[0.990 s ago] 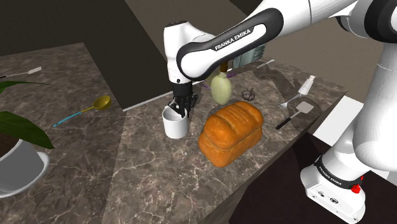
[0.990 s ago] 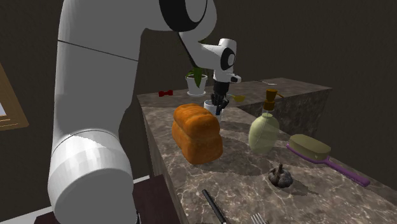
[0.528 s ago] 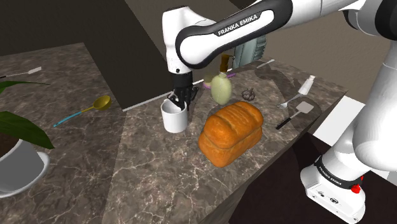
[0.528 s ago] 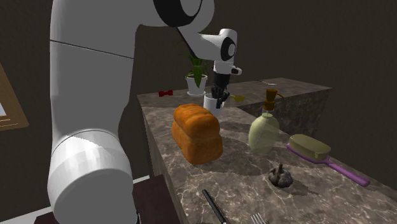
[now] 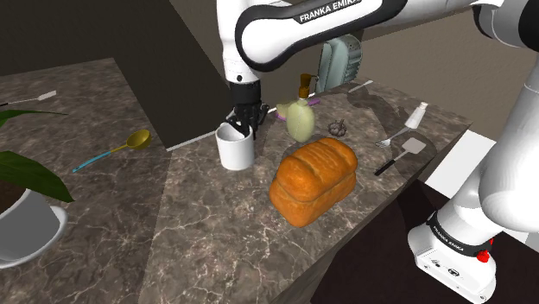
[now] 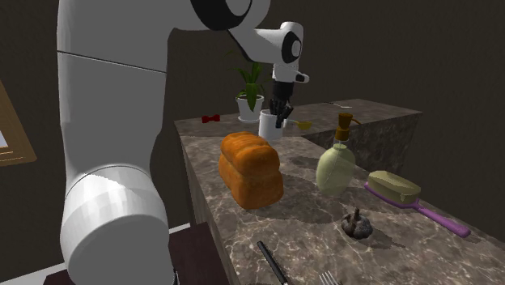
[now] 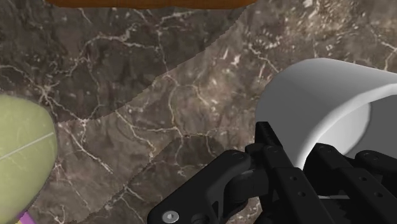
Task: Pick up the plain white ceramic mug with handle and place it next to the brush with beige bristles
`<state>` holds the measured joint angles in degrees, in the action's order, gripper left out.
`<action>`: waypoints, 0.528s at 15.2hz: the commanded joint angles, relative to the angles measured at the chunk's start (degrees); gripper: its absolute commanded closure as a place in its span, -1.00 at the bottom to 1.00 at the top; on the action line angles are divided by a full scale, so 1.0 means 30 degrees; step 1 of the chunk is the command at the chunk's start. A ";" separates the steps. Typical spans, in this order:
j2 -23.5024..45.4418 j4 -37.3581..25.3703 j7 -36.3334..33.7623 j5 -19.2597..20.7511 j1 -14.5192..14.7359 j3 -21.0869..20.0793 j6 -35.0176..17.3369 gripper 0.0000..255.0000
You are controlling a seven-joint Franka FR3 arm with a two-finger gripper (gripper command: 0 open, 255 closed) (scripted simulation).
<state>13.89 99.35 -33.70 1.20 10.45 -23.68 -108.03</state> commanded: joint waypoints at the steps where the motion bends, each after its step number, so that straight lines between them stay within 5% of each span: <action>1: -0.0185 -0.0287 0.0011 -0.0076 -0.0014 -0.0024 0.0458 1.00; 8: -0.0449 -0.1756 -0.0004 -0.0185 -0.0009 -0.0070 0.2168 1.00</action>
<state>12.63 94.91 -33.67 0.68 10.40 -23.86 -102.43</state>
